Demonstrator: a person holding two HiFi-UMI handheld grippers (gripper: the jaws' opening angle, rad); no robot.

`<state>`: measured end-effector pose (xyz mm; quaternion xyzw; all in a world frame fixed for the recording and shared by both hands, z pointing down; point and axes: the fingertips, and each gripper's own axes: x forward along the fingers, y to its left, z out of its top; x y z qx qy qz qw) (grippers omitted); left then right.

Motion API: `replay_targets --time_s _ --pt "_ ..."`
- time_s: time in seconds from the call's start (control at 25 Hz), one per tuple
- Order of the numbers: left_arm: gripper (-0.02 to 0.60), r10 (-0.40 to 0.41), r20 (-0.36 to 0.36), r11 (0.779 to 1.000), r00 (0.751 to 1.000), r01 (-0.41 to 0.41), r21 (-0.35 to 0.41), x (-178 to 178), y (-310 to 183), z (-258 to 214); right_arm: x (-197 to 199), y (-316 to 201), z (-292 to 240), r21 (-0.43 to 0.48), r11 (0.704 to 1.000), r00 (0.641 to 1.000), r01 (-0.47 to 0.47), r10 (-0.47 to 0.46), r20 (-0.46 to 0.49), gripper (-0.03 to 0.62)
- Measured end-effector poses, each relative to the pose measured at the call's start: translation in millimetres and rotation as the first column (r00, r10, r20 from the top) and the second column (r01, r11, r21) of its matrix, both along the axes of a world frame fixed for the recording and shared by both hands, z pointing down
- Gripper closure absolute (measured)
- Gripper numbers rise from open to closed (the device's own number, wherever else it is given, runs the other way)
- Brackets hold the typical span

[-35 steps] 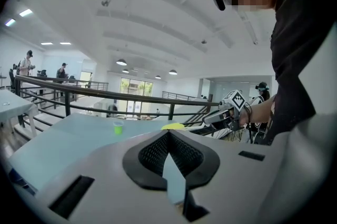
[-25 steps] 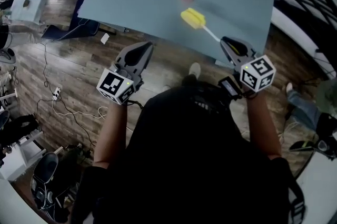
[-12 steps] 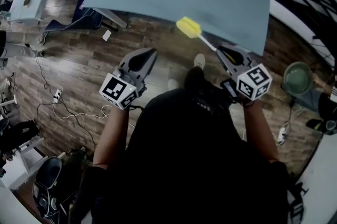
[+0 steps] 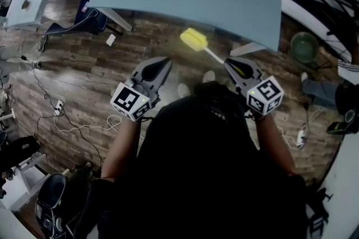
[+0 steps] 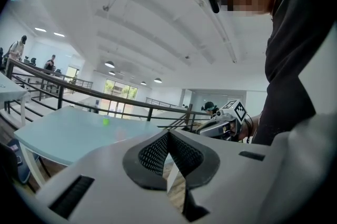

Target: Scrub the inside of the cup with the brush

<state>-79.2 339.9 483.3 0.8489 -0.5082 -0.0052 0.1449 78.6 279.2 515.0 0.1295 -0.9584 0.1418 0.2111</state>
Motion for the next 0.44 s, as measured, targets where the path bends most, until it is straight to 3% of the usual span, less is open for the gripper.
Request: replay_targets --time_s 0.44 --pt "0.584 -0.037 -0.037 0.999 0.999 0.037 -0.004 -18.3 3.3 1.8 -20.4 7.3 -3.4 -0.004 1.0 1.0 0.012 -0.012 0.007 0.549"
